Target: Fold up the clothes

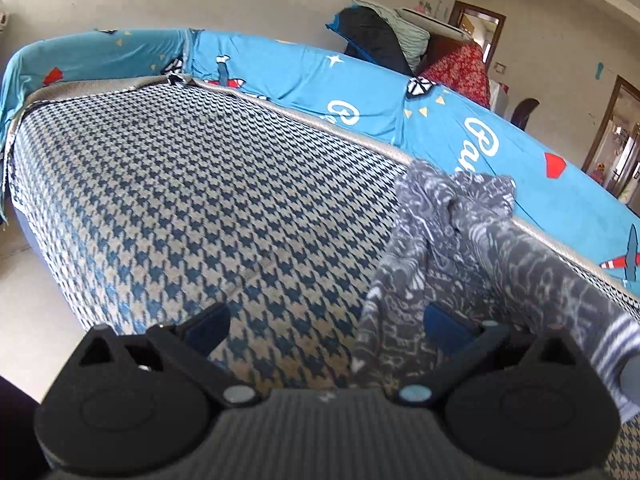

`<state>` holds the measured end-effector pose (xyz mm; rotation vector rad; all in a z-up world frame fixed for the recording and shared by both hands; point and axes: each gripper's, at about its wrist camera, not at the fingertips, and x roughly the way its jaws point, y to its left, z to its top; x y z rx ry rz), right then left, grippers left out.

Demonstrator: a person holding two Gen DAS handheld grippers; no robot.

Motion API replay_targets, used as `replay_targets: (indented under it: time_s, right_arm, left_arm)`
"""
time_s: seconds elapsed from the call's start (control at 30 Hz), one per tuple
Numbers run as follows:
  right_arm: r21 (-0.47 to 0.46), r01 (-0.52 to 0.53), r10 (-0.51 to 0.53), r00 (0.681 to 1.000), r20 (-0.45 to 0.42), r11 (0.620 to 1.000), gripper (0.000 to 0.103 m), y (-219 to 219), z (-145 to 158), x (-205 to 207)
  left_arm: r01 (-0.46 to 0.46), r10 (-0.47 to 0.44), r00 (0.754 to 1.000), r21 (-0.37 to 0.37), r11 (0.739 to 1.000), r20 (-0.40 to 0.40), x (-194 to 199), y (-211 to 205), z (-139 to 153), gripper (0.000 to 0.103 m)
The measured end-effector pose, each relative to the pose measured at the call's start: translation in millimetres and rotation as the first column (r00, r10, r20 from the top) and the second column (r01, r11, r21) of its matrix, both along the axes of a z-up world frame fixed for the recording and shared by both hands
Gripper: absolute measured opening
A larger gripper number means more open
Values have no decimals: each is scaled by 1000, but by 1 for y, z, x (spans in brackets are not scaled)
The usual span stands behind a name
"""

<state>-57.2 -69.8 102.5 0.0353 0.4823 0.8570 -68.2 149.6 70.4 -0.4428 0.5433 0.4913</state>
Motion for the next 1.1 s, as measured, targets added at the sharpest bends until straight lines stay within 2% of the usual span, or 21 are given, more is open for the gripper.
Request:
replay_targets:
  time_s: [0.23, 0.5, 0.7, 0.97, 1.1]
  right_arm:
    - [-67, -49, 49, 999, -2, 996, 8, 31, -14, -9]
    - [-119, -90, 89, 996, -12, 989, 8, 60, -27, -12]
    - [-163, -114, 108, 993, -45, 980, 8, 75, -46, -6]
    - [-221, -128, 110, 990, -93, 967, 9, 85, -79, 6]
    - [-221, -131, 106, 987, -124, 966, 13, 83, -87, 11]
  left_arm:
    - [-72, 73, 996, -16, 997, 54, -19, 19, 16, 103]
    - [-92, 90, 989, 9, 996, 118, -36, 29, 35, 103]
    - [-85, 87, 989, -19, 996, 123, -37, 32, 34, 103]
    - [-41, 43, 993, -20, 999, 106, -27, 24, 30, 103]
    - [-36, 38, 995, -20, 999, 96, -22, 20, 27, 103]
